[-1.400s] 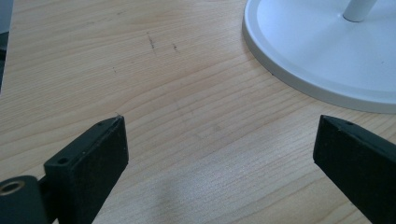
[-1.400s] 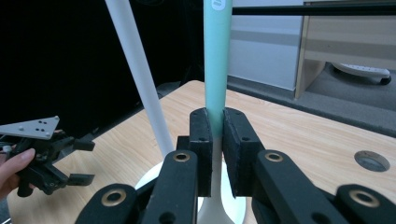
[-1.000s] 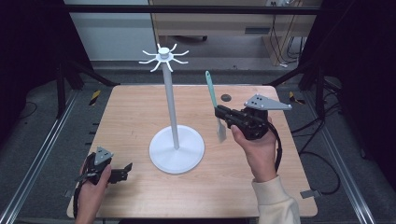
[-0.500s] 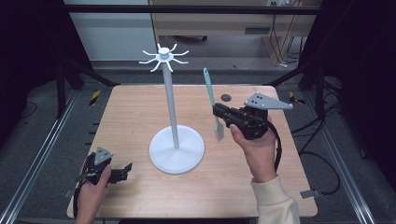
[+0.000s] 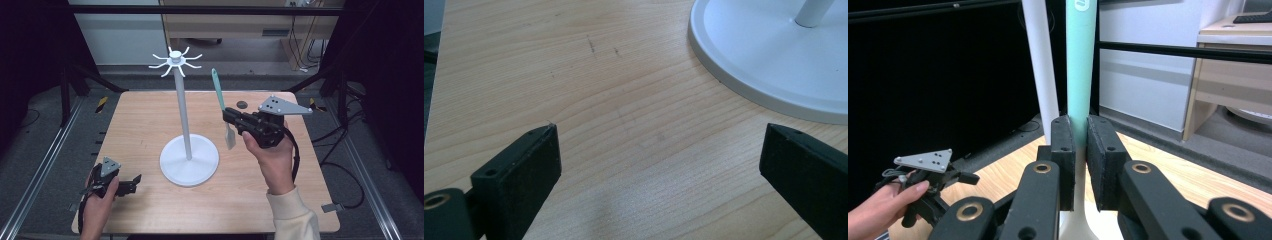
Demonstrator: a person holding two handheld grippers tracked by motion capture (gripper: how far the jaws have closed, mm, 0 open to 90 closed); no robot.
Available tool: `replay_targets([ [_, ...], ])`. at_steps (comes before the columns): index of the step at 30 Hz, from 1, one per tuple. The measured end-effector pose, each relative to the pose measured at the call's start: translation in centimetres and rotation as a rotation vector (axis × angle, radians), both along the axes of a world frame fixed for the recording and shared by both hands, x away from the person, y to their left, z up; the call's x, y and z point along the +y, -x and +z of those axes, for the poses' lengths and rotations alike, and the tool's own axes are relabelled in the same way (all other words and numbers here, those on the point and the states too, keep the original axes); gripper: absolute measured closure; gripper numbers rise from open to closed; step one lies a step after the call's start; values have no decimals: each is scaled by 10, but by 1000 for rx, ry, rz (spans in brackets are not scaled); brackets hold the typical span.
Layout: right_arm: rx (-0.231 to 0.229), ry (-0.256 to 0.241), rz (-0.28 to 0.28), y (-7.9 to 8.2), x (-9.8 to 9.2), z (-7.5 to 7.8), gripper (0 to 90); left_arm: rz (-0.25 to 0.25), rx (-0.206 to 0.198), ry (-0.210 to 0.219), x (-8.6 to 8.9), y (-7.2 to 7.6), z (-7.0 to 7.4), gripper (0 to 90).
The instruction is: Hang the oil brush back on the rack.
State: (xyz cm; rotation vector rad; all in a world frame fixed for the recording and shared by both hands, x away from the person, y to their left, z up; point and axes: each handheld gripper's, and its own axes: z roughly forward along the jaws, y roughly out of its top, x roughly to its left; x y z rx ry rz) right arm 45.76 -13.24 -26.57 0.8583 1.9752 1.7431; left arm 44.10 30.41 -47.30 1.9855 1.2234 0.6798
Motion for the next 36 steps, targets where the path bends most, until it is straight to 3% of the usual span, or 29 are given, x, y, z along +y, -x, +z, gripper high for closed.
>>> replay_targets([
  [14,-25,-5,27,3,8,10,827,1,2,2,0,0,0,28],
  [36,-22,6,50,-1,17,14,826,0,5,7,0,0,0,28],
])
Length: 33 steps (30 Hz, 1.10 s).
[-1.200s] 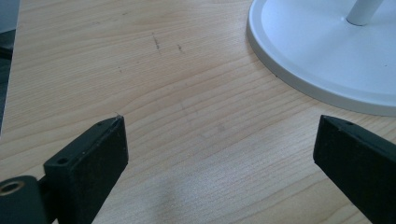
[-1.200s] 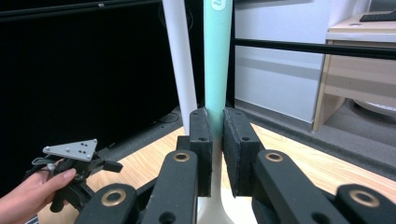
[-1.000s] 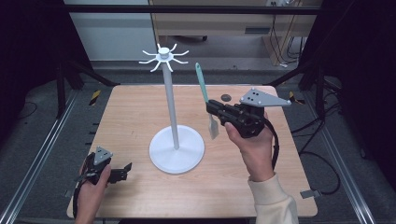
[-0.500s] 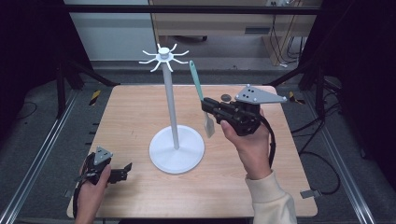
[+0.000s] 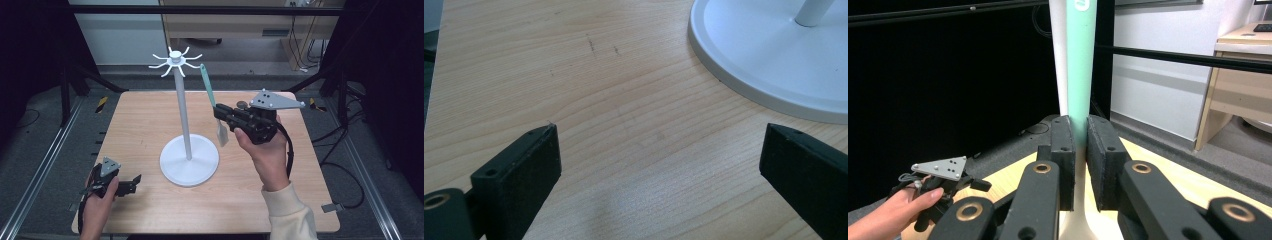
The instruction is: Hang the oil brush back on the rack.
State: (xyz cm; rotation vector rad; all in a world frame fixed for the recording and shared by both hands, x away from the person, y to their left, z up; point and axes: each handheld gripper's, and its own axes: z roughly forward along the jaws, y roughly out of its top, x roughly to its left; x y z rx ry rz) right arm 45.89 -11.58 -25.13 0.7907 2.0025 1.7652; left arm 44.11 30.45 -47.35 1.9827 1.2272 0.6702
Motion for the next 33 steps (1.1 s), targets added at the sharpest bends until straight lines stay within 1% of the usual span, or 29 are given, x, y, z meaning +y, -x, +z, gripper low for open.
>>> replay_targets([
  [14,8,9,2,-1,3,0,826,-4,2,-1,-1,0,0,28],
  [23,8,-3,4,-2,2,-1,826,-3,0,0,0,0,0,28],
  [28,11,6,0,-2,2,-1,825,-2,0,0,0,0,0,28],
  [33,9,4,-1,-3,1,0,826,-2,1,1,0,0,0,28],
])
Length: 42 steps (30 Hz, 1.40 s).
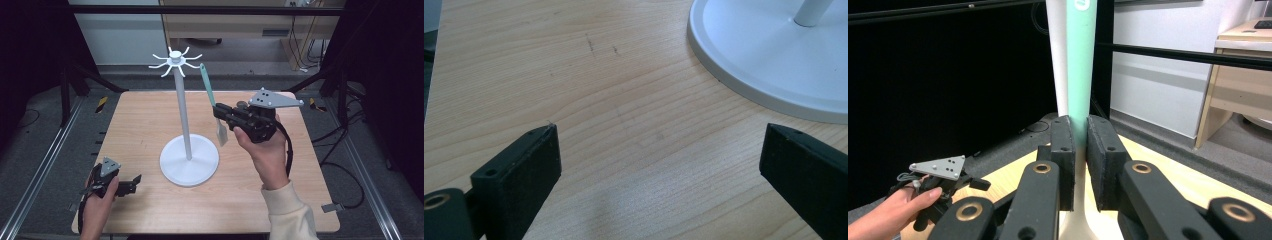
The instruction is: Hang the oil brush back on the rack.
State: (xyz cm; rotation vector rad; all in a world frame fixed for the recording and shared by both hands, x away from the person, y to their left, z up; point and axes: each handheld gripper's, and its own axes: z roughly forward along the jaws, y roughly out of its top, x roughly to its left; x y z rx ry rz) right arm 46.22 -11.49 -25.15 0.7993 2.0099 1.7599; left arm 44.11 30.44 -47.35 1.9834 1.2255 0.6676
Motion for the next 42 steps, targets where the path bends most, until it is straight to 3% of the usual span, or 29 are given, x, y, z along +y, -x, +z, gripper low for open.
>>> replay_targets([
  [25,13,17,10,-8,10,-2,826,-1,1,2,1,0,0,28],
  [42,10,1,19,-15,18,-7,825,-2,-2,6,1,0,0,28],
])
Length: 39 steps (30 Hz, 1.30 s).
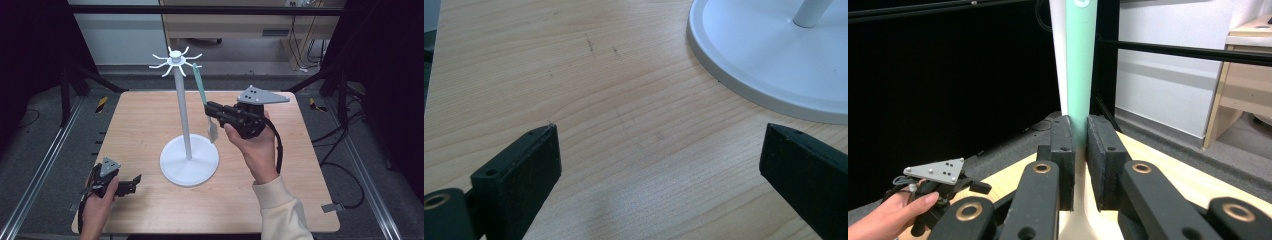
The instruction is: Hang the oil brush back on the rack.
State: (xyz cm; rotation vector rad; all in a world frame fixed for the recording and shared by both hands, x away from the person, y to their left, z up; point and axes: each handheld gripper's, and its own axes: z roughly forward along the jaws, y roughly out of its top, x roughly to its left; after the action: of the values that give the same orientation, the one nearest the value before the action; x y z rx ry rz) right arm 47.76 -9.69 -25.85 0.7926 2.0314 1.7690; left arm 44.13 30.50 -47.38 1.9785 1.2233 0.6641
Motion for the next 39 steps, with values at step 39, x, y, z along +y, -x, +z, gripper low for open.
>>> replay_targets([
  [39,-43,42,-76,-6,10,-9,655,1,-25,18,0,1,3,27],
])
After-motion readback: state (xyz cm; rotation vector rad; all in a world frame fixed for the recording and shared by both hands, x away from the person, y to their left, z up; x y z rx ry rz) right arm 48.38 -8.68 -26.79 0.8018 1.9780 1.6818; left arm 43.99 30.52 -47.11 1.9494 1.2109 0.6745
